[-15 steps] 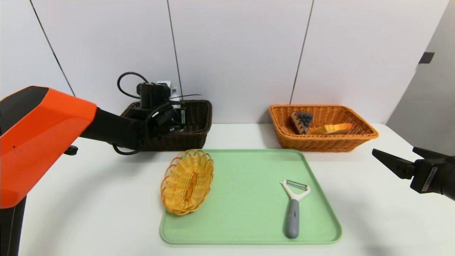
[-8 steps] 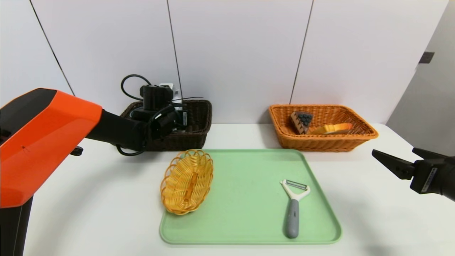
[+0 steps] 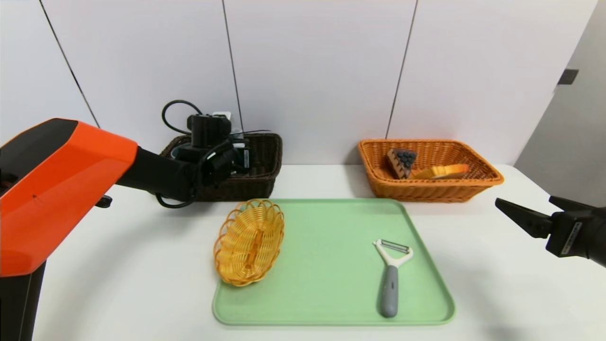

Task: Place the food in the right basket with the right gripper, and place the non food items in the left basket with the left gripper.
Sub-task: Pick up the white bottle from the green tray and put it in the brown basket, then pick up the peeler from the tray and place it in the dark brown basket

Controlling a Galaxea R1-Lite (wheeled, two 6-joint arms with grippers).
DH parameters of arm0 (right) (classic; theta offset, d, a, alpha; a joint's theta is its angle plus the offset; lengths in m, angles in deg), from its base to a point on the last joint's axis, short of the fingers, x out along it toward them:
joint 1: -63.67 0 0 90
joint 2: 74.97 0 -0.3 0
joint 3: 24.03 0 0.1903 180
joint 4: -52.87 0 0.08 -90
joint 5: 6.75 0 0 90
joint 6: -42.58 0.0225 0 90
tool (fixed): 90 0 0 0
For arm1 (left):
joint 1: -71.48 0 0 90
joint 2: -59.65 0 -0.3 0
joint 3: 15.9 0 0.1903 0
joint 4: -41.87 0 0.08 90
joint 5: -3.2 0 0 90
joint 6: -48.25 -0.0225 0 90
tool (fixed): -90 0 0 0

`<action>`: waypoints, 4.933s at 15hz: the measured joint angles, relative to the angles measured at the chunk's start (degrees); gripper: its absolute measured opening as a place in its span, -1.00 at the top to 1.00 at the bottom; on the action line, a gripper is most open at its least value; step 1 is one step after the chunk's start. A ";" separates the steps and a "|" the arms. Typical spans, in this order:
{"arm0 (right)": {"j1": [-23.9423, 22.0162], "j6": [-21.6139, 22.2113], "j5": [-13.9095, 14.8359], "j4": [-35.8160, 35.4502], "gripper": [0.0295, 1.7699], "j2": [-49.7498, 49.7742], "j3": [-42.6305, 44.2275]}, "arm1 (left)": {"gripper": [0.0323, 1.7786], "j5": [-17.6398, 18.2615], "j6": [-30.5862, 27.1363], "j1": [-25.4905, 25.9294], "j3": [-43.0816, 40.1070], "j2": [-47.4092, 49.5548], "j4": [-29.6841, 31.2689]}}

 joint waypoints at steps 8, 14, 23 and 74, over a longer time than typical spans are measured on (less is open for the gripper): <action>0.00 0.37 -0.09 -0.01 -0.92 -0.01 0.30 | -0.75 -0.50 -1.85 -2.29 0.23 14.45 -8.24; 0.05 0.33 -0.09 0.00 -0.92 -0.09 0.61 | -0.84 -0.69 -1.74 -15.71 5.44 28.89 -28.47; 0.00 0.17 -0.44 6.28 -0.92 -0.28 7.77 | -0.88 -3.21 1.96 -32.41 6.75 30.44 -38.24; -3.93 -3.60 -4.46 52.14 -0.92 -3.84 28.25 | -0.90 -11.74 28.04 -48.59 31.84 -7.41 -67.13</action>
